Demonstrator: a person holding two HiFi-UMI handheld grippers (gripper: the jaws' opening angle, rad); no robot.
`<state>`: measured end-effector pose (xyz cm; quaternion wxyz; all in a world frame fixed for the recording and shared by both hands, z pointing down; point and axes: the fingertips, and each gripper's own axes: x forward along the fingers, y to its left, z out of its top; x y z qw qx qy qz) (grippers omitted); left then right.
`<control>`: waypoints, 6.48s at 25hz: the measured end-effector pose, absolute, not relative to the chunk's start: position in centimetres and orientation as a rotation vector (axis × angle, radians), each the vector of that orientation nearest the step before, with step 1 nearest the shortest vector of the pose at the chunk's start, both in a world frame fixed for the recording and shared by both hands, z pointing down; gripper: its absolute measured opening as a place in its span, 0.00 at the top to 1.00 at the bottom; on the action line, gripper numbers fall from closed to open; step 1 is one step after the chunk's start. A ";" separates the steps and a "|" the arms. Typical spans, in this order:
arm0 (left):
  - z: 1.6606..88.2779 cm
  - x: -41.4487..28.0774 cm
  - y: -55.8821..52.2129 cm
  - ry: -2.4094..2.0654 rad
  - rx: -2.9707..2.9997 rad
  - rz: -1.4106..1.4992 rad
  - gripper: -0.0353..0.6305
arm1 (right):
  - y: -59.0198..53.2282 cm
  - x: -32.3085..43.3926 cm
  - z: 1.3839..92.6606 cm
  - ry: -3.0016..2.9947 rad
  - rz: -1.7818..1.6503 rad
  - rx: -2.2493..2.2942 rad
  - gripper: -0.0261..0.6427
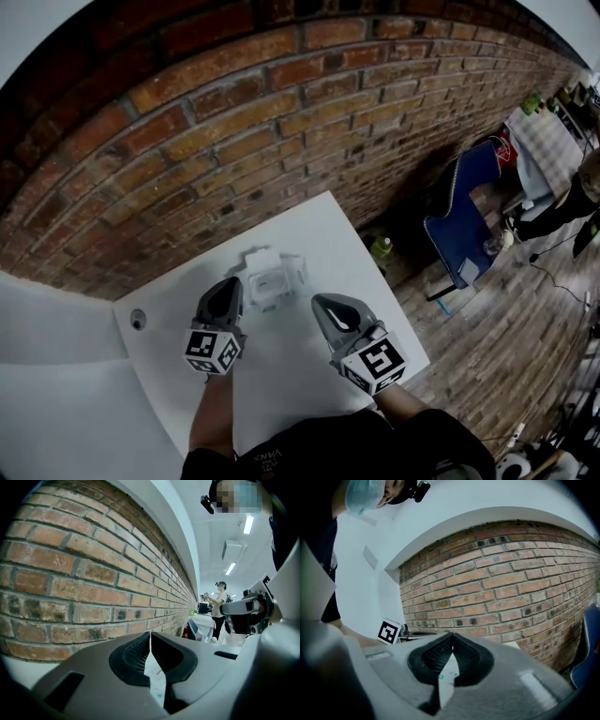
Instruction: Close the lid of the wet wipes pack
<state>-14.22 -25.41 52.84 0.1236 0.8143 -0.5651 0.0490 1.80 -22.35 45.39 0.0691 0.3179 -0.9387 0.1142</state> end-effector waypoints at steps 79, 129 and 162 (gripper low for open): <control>58.6 -12.3 -30.0 -0.879 2.352 0.430 0.67 | -24.4 0.2 49.5 -2.766 0.423 0.906 0.96; 60.7 -9.6 -24.6 -0.951 2.201 0.349 0.85 | -22.7 -1.9 53.1 -2.707 0.380 0.823 0.96; 63.2 -11.3 -24.3 -1.123 2.126 0.356 0.93 | -25.3 -9.1 61.8 -2.568 0.331 0.686 0.96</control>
